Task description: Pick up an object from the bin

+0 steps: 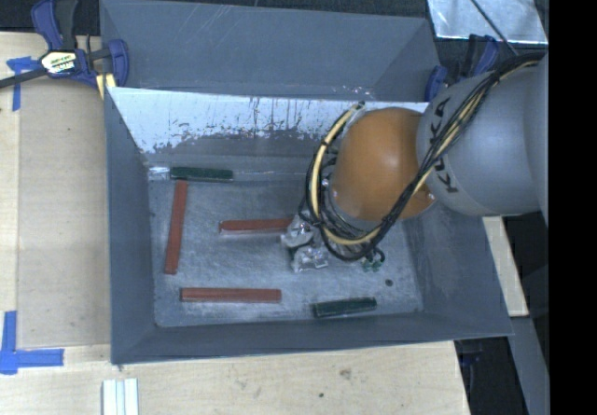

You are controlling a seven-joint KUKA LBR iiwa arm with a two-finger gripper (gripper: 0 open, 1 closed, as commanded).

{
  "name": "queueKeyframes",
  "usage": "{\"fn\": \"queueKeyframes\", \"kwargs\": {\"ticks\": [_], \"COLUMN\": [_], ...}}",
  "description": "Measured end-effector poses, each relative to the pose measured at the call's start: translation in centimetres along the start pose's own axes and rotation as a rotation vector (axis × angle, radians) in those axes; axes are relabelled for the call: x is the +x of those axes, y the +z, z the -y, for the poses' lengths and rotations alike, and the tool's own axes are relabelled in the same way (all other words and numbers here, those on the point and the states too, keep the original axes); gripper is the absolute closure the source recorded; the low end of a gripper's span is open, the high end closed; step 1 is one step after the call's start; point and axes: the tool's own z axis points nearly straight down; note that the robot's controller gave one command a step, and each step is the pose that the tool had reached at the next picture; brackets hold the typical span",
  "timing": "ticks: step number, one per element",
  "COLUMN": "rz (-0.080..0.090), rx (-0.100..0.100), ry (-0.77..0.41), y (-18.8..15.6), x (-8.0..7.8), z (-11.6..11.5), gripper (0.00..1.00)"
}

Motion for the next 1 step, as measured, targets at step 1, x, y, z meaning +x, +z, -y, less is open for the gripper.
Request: {"fn": "queueKeyframes", "kwargs": {"ticks": [1], "rz": [-0.005], "rx": [0.000], "ry": [0.000], "y": [-0.28], "x": [0.07], "z": [-0.02], "gripper": [1.00]}}
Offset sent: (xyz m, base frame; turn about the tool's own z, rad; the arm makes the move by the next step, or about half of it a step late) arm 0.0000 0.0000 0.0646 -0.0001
